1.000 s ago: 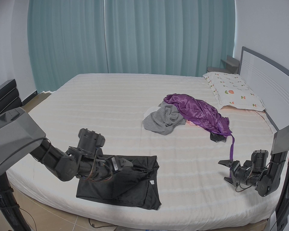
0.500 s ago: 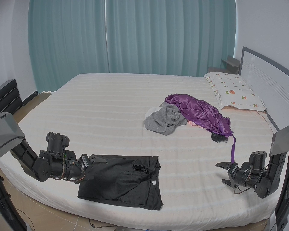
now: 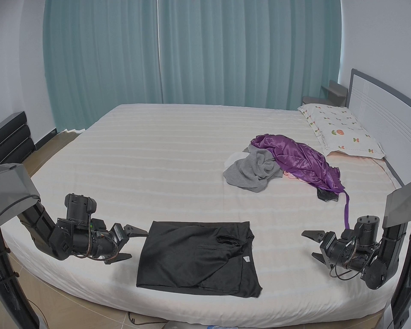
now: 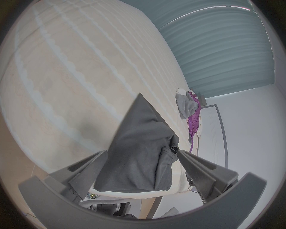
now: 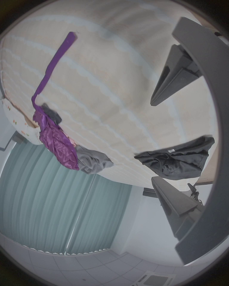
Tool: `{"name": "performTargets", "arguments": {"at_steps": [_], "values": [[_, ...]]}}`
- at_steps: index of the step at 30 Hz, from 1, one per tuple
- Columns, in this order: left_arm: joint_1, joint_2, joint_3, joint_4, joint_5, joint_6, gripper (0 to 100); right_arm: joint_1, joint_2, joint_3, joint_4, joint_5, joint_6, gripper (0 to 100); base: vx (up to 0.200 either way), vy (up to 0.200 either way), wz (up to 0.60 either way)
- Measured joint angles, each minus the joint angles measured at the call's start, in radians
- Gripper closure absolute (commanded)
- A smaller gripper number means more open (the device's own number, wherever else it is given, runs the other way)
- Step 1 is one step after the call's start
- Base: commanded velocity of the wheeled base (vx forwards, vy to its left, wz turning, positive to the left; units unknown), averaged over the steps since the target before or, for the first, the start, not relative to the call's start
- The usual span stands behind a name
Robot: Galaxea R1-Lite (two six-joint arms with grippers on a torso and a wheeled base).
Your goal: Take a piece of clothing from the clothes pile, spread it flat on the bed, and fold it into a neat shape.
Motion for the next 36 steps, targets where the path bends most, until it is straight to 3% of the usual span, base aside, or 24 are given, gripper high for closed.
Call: {"name": "performTargets", "arguments": {"at_steps": [7, 15, 21, 30, 36], "values": [[0.001, 0.01, 0.008, -0.015, 0.001, 0.0, 0, 0.125, -0.043, -0.015, 0.053, -0.09, -0.023, 0, 0.0, 0.086, 0.0], [-0.003, 0.018, 0.009, -0.017, 0.004, 0.004, 0, 0.275, -0.068, -0.139, 0.316, -0.273, -0.15, 0, 0.0, 0.0, 0.0], [-0.005, 0.021, 0.009, -0.018, 0.006, 0.004, 0, 0.363, -0.098, -0.24, 0.511, -0.324, -0.214, 0, 0.0, 0.0, 0.0], [-0.006, 0.024, 0.009, -0.018, 0.01, 0.004, 0, 0.516, -0.119, -0.446, 0.807, -0.367, -0.23, 0, 0.0, 0.0, 0.0], [-0.007, 0.026, 0.008, -0.019, 0.012, 0.005, 0, 0.594, -0.092, -0.568, 0.93, -0.382, -0.244, 0, 0.0, 0.0, 0.0]]}}
